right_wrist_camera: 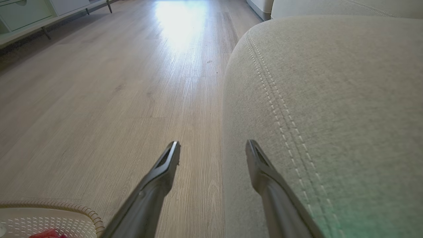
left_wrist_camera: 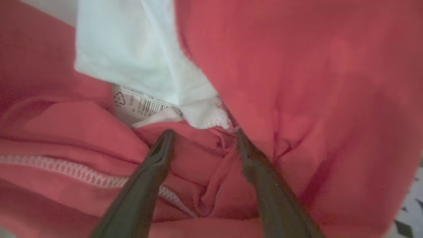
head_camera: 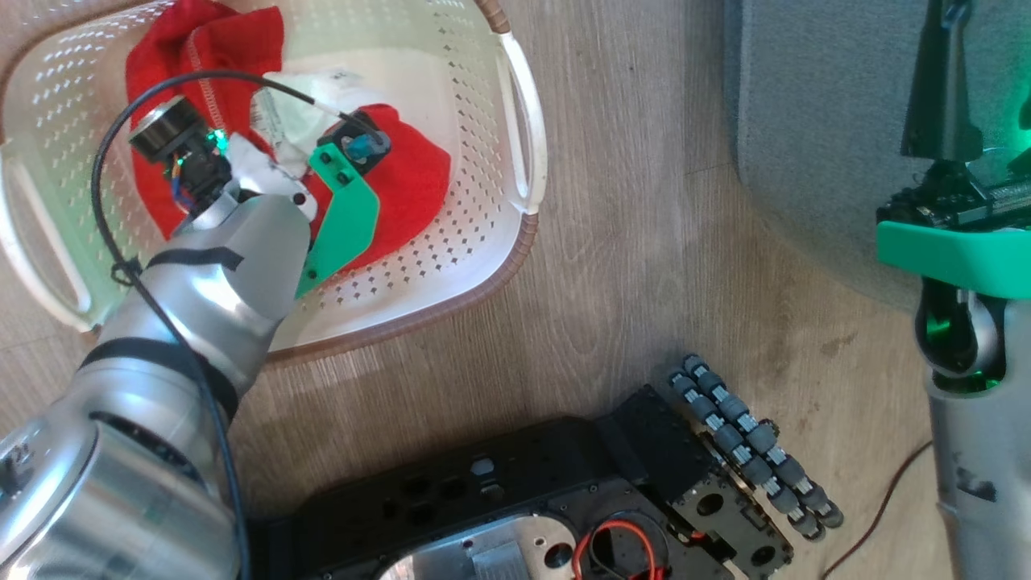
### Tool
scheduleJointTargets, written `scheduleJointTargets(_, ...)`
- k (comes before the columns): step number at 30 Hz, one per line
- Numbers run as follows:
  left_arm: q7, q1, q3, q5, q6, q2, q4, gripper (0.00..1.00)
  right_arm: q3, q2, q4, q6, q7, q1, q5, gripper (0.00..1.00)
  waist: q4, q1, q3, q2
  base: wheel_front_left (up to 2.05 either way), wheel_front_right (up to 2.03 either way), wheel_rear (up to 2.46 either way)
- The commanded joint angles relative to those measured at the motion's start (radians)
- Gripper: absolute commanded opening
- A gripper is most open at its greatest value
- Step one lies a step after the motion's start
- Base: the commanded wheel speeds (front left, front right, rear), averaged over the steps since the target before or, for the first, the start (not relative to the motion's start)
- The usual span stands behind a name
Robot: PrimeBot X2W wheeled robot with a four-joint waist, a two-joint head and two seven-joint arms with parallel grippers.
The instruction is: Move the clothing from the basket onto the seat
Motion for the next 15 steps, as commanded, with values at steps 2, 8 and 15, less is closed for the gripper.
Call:
scheduleJointTargets(2,0.017,0.020,0.005,-0.005,-0.002,0.026,-0.007,1.00,0.045,0.023,0.022,0.008,0.004,0.049,0.010,1.00,-0.008,0.0001,0.005,0.0000,0.00,0.00,0.00)
scheduleJointTargets(8,0.036,0.019,-0.003,-0.011,0.000,0.055,-0.007,1.00,0.060,0.035,0.016,0.008,0.004,0.046,0.008,1.00,-0.023,0.0001,0.012,0.0000,0.00,0.00,0.00)
scheduleJointTargets(15,0.070,0.016,-0.010,-0.021,0.003,0.073,-0.007,0.97,0.058,0.042,0.008,0.008,0.004,0.049,0.009,1.00,-0.031,0.0001,0.019,0.0000,0.00,0.00,0.00)
